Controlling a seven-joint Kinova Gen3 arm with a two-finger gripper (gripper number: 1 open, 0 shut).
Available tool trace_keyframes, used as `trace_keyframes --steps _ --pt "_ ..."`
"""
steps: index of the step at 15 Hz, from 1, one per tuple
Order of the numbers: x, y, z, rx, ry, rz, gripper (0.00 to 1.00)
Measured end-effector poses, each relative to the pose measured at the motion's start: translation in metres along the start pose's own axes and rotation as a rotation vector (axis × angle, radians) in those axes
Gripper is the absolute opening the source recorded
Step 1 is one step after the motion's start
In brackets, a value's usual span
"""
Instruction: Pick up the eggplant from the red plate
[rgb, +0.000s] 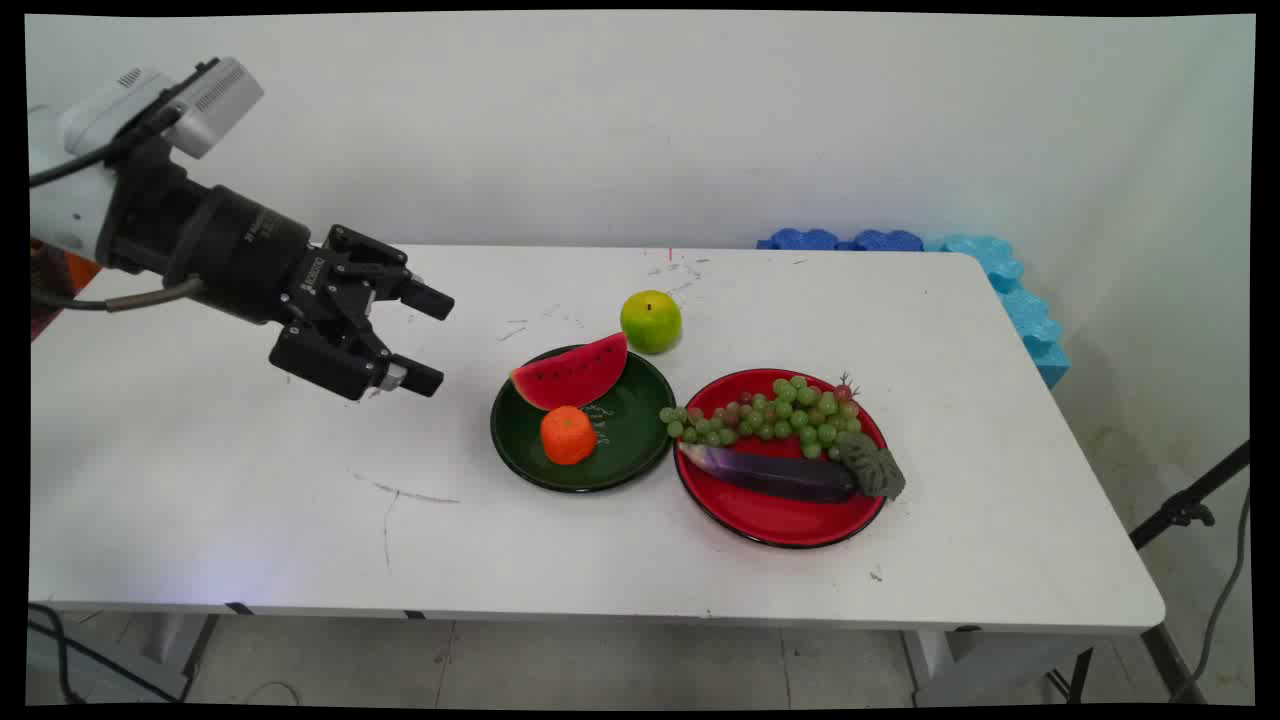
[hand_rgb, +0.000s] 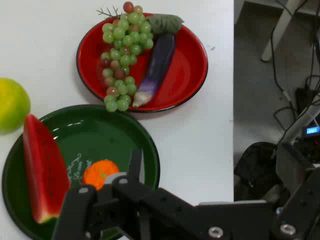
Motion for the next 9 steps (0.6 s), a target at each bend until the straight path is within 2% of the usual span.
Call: trace_keyframes --steps 4,9 --pt "0.014 0.0 0.008 -0.009 0.002 -0.012 1.0" --pt "0.052 0.003 0.041 -0.008 -0.011 -0.033 1.0"
